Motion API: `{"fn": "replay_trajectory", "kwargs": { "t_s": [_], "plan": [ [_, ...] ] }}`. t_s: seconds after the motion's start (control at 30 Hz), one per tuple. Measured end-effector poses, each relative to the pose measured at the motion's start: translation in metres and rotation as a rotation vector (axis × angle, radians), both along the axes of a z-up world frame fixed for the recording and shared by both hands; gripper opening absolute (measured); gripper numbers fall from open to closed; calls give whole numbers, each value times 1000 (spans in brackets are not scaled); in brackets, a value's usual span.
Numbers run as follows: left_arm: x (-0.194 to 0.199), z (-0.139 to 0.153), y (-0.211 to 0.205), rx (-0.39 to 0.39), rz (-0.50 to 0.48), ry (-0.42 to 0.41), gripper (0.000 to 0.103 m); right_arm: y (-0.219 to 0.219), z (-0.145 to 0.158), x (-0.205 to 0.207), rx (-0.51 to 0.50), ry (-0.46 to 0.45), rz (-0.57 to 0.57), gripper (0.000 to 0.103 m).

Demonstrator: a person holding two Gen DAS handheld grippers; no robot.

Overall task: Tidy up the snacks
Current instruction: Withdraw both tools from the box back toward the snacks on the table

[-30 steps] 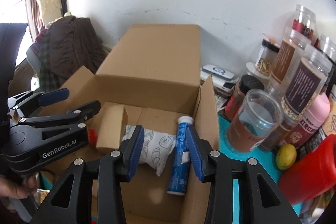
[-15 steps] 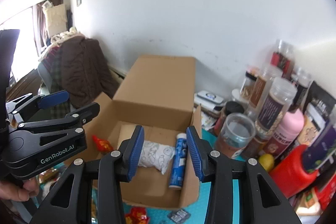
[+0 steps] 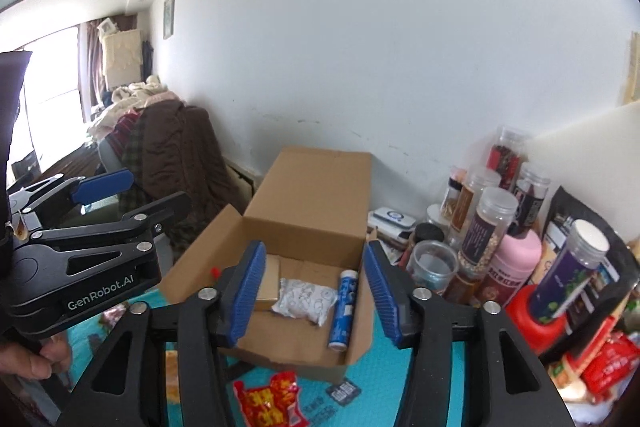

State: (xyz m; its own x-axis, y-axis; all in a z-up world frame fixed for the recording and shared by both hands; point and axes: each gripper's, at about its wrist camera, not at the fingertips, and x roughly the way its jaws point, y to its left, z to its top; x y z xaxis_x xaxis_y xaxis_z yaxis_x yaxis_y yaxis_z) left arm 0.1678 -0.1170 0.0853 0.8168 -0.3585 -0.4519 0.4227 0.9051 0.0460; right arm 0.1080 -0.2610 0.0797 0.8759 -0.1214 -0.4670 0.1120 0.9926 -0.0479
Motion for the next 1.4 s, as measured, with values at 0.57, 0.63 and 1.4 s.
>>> {"fn": "replay_trajectory", "kwargs": {
  "t_s": [0.57, 0.63, 1.4],
  "plan": [
    [-75, 7, 41, -44, -24, -48, 92, 32, 5, -76, -18, -53, -8, 68],
    [-81, 6, 46, -45, -15, -59, 96, 36, 2, -83, -13, -50, -10, 68],
    [-114, -50, 78, -4, -23, 56, 97, 68, -54, -115, 36, 61, -7, 68]
  ]
}}
